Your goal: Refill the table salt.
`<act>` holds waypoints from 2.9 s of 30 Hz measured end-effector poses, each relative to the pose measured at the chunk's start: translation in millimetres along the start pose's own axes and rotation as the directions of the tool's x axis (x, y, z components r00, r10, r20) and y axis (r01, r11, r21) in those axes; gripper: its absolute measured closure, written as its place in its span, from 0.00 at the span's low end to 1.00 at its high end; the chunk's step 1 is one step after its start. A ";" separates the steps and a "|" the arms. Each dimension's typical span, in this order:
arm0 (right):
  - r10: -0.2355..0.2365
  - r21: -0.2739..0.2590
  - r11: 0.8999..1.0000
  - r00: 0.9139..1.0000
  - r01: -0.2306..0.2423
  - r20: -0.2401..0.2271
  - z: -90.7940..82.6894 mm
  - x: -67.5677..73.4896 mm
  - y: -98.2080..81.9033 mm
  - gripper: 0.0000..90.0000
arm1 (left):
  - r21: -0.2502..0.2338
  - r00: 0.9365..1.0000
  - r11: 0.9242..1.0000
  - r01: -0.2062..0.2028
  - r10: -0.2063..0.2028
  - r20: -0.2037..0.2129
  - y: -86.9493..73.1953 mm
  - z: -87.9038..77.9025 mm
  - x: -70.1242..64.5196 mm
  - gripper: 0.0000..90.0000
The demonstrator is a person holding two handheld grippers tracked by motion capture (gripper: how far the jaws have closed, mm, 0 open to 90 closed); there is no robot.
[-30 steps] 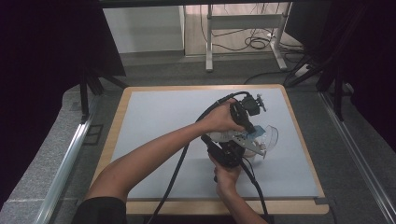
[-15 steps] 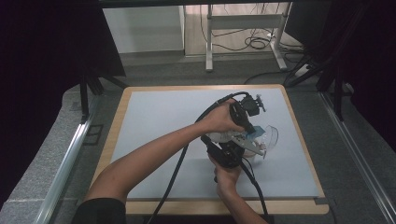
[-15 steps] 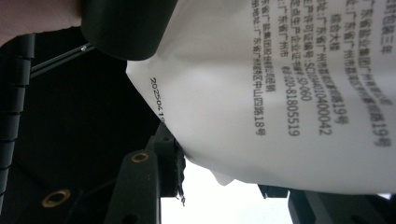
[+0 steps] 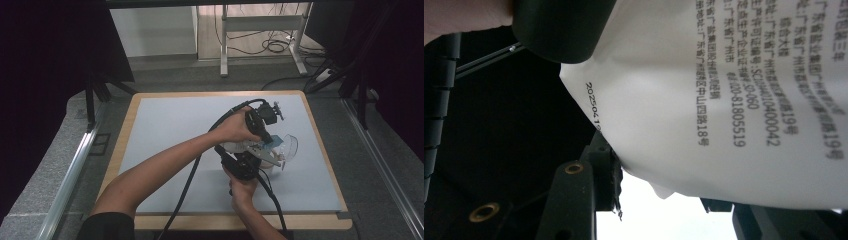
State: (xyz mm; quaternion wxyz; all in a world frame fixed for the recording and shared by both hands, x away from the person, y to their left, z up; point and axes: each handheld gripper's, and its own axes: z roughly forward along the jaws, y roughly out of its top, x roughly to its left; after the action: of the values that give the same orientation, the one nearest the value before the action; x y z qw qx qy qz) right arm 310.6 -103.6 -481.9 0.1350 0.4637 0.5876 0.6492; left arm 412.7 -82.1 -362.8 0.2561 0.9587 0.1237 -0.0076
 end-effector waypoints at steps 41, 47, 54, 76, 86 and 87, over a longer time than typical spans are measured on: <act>-0.028 0.030 0.999 1.000 0.028 0.002 1.0 -0.3 1.1 0.66 | -0.020 1.000 1.000 0.012 -0.012 0.002 -4.9 -0.2 1.7 1.00; -0.053 0.055 0.997 0.999 0.053 -0.003 0.9 -1.4 -3.8 0.66 | -0.038 1.000 0.999 0.013 -0.013 0.004 -11.2 -0.8 3.0 1.00; -0.105 0.091 0.990 0.995 0.104 0.003 -1.4 -5.7 -12.1 0.65 | -0.075 1.000 0.997 0.023 -0.022 0.007 -19.5 -3.9 4.6 1.00; -0.168 0.202 0.966 0.986 0.161 0.018 -15.3 -20.5 -29.2 0.63 | -0.169 0.997 0.982 0.083 -0.080 0.023 -42.1 -13.7 7.8 1.00; -0.168 0.234 0.959 0.985 0.159 0.023 -20.8 -25.3 -32.7 0.62 | -0.226 0.995 0.969 0.095 -0.089 0.035 -52.3 -18.5 5.4 1.00; -0.179 0.232 0.958 0.984 0.169 0.023 -21.1 -26.5 -33.2 0.62 | -0.230 0.995 0.969 0.094 -0.088 0.037 -53.4 -19.3 5.6 1.00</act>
State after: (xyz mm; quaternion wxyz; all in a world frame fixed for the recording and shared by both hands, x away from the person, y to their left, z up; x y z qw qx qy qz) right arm 296.4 -127.1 -520.6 0.1497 0.4368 0.6939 0.5526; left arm 404.3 -26.6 -372.6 0.3670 0.9154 0.1643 -0.0175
